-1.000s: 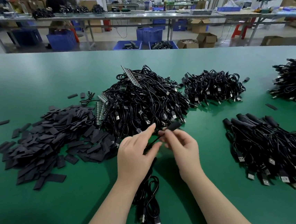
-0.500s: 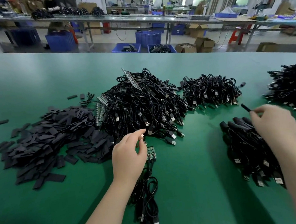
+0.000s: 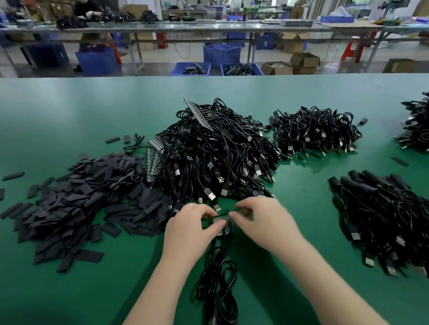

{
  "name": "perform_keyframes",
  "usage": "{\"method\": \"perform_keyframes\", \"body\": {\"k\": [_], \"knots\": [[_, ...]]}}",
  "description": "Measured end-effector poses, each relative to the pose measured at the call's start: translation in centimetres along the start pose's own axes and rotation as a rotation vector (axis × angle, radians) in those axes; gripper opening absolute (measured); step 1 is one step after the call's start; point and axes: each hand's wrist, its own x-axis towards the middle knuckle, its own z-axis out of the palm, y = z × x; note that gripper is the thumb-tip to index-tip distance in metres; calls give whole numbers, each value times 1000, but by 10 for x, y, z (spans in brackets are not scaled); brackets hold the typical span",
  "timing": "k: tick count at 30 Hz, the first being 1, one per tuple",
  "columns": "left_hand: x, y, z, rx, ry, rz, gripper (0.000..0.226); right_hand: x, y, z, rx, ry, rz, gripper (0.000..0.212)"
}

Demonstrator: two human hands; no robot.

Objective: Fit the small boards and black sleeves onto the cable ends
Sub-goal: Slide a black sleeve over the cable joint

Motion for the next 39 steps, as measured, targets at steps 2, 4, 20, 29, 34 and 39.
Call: {"method": "perform_keyframes", "body": {"k": [2, 4, 20, 29, 34, 39], "knots": [[-1, 2, 1, -207, 24, -28, 13, 0, -2, 16, 90, 47, -13, 27], [-3, 5, 3, -419, 57, -66, 15, -5, 1, 24, 354, 137, -20, 13], [-6, 20, 9, -742, 15, -51, 38, -17, 14, 29, 749, 296, 11, 17], [-9, 29, 16, -676, 133, -64, 38, -16, 10, 35, 704, 362, 13, 22], [-11, 32, 17, -620, 172, -86, 36, -16, 8, 36, 635, 396, 12, 25], [-11, 25, 15, -582, 100, -122, 40, -20, 13, 20, 864, 631, 125, 13]]}}
